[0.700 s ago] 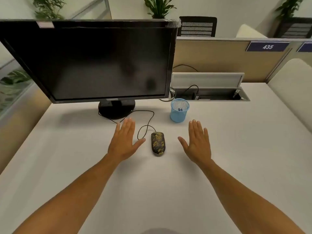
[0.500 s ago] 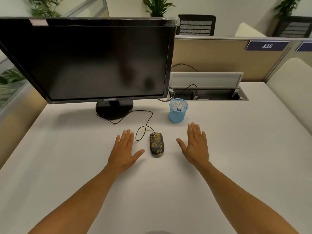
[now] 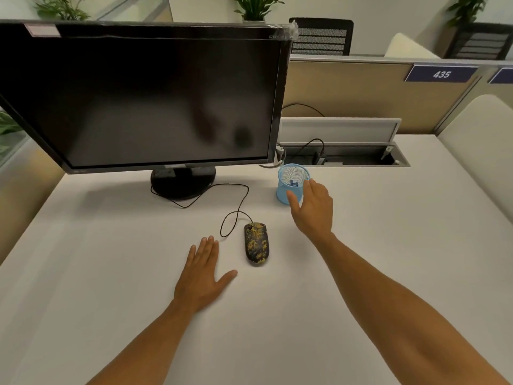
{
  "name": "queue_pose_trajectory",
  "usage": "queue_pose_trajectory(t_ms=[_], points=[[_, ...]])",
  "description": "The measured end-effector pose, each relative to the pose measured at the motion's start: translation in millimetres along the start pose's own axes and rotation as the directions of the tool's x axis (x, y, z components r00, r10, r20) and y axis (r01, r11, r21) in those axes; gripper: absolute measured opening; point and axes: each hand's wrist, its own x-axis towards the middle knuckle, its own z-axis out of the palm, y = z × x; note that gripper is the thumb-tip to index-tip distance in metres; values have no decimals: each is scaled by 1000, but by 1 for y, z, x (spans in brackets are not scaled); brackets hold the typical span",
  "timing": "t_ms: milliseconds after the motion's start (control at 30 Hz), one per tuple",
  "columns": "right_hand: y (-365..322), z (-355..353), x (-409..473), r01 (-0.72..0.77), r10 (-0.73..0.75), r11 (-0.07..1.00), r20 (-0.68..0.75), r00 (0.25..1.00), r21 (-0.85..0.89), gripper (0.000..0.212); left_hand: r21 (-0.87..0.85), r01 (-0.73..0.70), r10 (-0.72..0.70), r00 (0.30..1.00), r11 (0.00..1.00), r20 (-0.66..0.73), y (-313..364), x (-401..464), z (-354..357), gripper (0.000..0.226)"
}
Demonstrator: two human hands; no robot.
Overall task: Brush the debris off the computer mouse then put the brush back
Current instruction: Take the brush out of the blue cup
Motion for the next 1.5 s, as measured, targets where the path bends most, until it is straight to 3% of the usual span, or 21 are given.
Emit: queue_pose_trajectory(t_ms=[100, 267, 467, 667, 867, 1033, 1233, 1367, 1500], points=[[-10, -2, 19, -20, 16, 997, -57, 998, -71, 62, 9, -5, 5, 1000, 1000, -8, 0, -1, 1, 98], [-18, -4, 40, -88, 94, 979, 23, 995, -184, 55, 6, -8, 8, 1000, 1000, -16, 0, -1, 1, 97], [-25, -7, 54, -265, 267, 964, 133, 954, -30, 40, -8, -5, 5, 1000, 1000, -22, -1, 0, 3, 97], [-31, -11, 59, -380, 367, 920, 135, 921, 92, 44, -29, -3, 3, 1000, 1000, -24, -1, 0, 2, 95], [-30, -23, 54, -284, 287, 953, -14, 958, 104, 33, -52, -4, 2, 999, 999, -32, 0, 0, 1, 96], [-29, -47, 45, -168, 236, 942, -215, 948, 291, 29, -69, -7, 4, 999, 998, -32, -1, -1, 1, 98], [-30, -74, 31, -122, 331, 818, -286, 899, 563, 25, -57, -6, 4, 999, 998, -40, -1, -1, 2, 101], [-30, -82, 13, -248, 457, 648, -106, 883, 720, 17, -67, -15, 11, 999, 998, -47, -1, -1, 1, 101], [-26, -79, -21, -340, 465, 510, 80, 882, 790, 18, -79, -17, 13, 999, 997, -45, 0, -2, 0, 100]])
